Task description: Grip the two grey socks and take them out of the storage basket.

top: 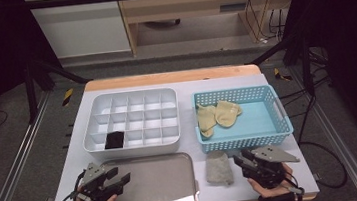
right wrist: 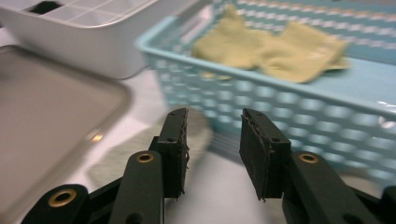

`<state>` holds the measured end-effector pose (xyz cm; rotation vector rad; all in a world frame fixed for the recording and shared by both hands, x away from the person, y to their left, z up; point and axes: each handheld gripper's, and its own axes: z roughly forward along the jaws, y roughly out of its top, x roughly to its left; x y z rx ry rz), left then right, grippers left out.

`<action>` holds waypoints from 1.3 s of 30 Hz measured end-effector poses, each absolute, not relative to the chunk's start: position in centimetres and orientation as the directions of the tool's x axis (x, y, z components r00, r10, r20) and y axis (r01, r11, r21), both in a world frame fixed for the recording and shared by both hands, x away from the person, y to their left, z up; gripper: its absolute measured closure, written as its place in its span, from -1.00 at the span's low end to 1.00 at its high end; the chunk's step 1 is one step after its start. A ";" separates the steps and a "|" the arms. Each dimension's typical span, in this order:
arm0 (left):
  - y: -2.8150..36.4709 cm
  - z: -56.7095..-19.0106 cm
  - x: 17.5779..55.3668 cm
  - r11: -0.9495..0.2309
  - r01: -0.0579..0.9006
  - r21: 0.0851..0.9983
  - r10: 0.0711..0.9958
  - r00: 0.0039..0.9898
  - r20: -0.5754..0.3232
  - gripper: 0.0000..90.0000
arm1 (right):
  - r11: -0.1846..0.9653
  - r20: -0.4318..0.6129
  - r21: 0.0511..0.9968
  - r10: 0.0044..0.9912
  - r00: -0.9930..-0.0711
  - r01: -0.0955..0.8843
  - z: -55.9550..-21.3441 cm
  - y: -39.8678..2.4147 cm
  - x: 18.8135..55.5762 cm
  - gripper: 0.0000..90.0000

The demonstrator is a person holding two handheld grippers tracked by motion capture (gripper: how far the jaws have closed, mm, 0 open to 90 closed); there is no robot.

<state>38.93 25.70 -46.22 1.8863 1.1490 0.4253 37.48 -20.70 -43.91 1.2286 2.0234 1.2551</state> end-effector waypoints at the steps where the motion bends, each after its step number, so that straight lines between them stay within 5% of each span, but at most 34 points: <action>1: 25.7 -46.2 38.9 -0.203 0.549 0.811 0.844 0.517 -0.139 -0.04 | 0.201 0.067 0.871 0.855 -0.514 0.448 -44.1 -20.0 37.5 0.36; 17: 25.7 -45.9 38.8 -0.200 0.548 0.812 0.842 0.520 -0.142 -0.03 | 0.287 0.101 0.786 0.814 -0.572 0.547 -47.6 -13.8 39.9 0.37; 28: 25.7 -45.9 38.8 -0.200 0.546 0.814 0.842 0.520 -0.142 -0.03 | 0.343 0.054 0.756 0.816 -0.575 0.557 -48.5 -13.6 40.2 0.97; 39: 25.7 -45.8 38.7 -0.195 0.544 0.816 0.843 0.518 -0.144 -0.02 | 0.309 0.085 0.816 0.772 -0.630 0.489 -46.7 -14.0 39.6 1.00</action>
